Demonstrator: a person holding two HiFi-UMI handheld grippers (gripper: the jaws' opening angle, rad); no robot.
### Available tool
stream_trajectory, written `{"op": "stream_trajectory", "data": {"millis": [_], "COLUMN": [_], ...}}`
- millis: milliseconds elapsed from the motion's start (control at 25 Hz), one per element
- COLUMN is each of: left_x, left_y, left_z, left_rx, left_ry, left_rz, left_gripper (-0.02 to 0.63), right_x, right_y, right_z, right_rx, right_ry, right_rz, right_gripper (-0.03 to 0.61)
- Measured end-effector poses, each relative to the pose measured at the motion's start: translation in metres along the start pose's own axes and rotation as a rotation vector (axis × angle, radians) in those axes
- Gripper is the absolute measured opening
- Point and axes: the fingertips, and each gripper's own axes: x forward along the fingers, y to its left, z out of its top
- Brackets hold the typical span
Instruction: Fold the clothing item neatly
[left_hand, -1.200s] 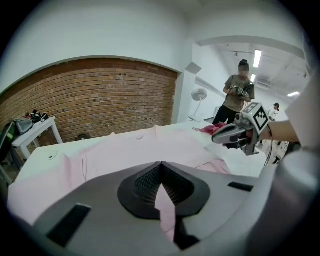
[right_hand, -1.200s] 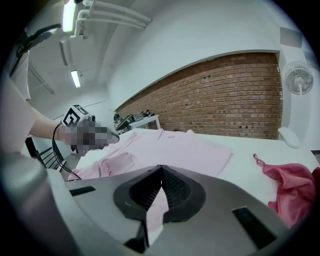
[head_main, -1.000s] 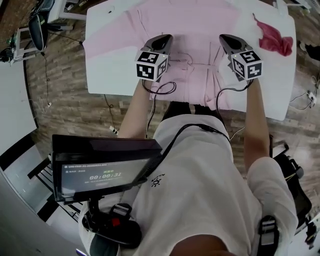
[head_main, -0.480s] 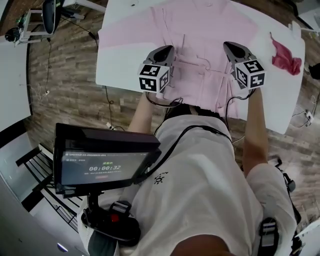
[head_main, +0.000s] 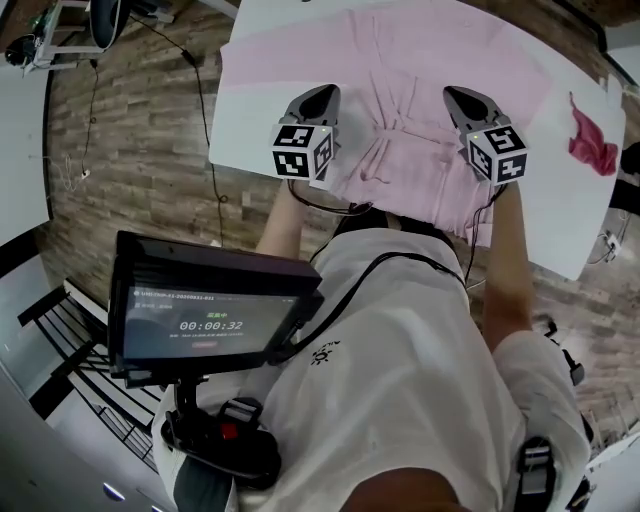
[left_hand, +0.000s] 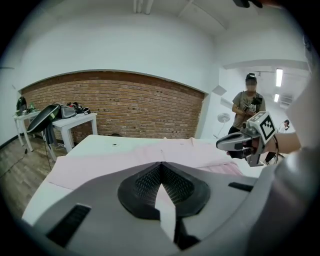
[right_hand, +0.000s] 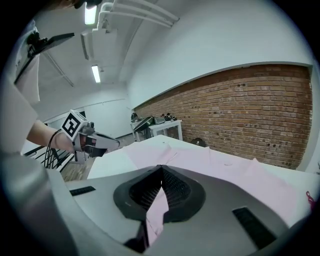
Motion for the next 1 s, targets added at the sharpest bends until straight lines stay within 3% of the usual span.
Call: {"op": "stream_trajectory", "data": {"millis": [480,800,1000], "left_x": [-0.021,-0.034,-0.044], "left_y": [0.133,0.242,0.262], "left_z": [-0.033,-0.063,-0.083], "left_rx": [-0.093,-0.17,-0.201], "left_ry": [-0.001,0.035,0.051], "left_rz": [0.116,0.261,0.325], "left_gripper": [0.003,0.003,0.003], "right_x": [0.087,0.131,0.135], "right_y": [0.072,0.114,0.127], "right_z": [0.02,0.032,0.025], "right_rx": [-0.04,-0.068,-0.082], "right_ry": [0.018,0.057,0.078], "right_rz": [0.058,0.101,0.136], "right_gripper": [0.003,0.003,0.003]}}
